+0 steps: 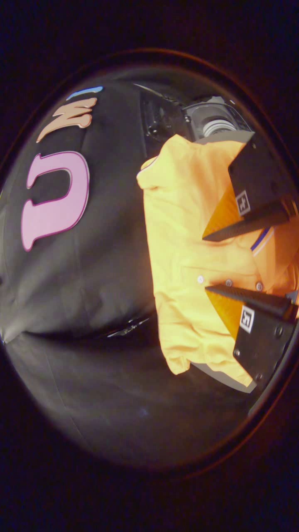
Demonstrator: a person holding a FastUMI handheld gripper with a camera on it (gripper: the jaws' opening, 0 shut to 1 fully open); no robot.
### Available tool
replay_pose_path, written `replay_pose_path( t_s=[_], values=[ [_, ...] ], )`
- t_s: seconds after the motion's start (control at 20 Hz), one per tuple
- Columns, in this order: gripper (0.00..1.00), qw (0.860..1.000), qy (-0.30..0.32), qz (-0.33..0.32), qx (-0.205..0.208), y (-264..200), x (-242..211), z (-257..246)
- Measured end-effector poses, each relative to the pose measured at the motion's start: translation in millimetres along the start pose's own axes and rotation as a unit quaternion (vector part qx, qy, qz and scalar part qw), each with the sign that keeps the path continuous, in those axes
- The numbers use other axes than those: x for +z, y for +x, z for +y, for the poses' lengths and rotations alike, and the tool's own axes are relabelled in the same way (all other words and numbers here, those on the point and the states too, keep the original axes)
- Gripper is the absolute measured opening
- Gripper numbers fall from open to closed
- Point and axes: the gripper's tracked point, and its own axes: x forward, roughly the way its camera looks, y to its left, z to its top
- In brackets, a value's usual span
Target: Put the clothes into the washing machine and then close the washing machine lid.
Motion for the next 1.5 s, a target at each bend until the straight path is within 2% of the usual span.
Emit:
replay_pose_path(
  t_s=[0.05, 0.15, 0.3, 0.35, 0.4, 0.45, 0.5, 0.6, 0.65, 0.85, 0.9, 0.95, 1.05, 1.1, 1.2, 1.35, 1.5],
  values=[
    [0.41, 0.999, 0.036, 0.012, 0.006, -15.9, 2.1, -4.7],
    [0.01, 0.997, 0.056, 0.016, 0.044, -9.4, -3.8, -4.1],
    [0.01, 0.994, 0.086, 0.018, 0.066, -15.4, 1.8, 7.1],
    [0.29, 0.992, 0.096, 0.023, 0.076, -15.2, 3.3, 18.9],
    [0.57, 0.993, 0.087, 0.035, 0.066, -16.4, 0.9, 26.8],
    [0.84, 0.997, 0.052, 0.035, 0.044, -16.8, -0.7, 25.6],
    [0.87, 0.999, 0.006, 0.041, 0.016, -14.2, -5.6, 23.8],
    [0.88, 0.993, -0.097, 0.050, -0.039, -12.4, -14.7, 25.7],
    [0.88, 0.991, -0.118, 0.052, -0.034, -12.4, -13.4, 33.8],
    [0.40, 0.995, -0.101, 0.024, 0.001, -8.7, -4.0, 40.4],
    [0.34, 0.994, -0.105, 0.019, 0.011, -9.8, -2.6, 39.5],
    [0.18, 0.994, -0.100, 0.021, 0.024, -18.0, -1.9, 39.4],
    [0.06, 0.994, -0.097, 0.010, 0.045, -26.1, 2.4, 43.3],
    [0.02, 0.992, -0.110, 0.012, 0.052, -30.1, 2.5, 41.8],
    [0.01, 0.989, -0.131, -0.013, 0.073, -41.5, 12.8, 41.5],
    [0.01, 0.987, -0.093, -0.061, 0.119, -64.5, 34.6, 49.1],
    [0.00, 0.983, -0.074, -0.098, 0.134, -93.1, 65.3, 38.7]
  ],
)
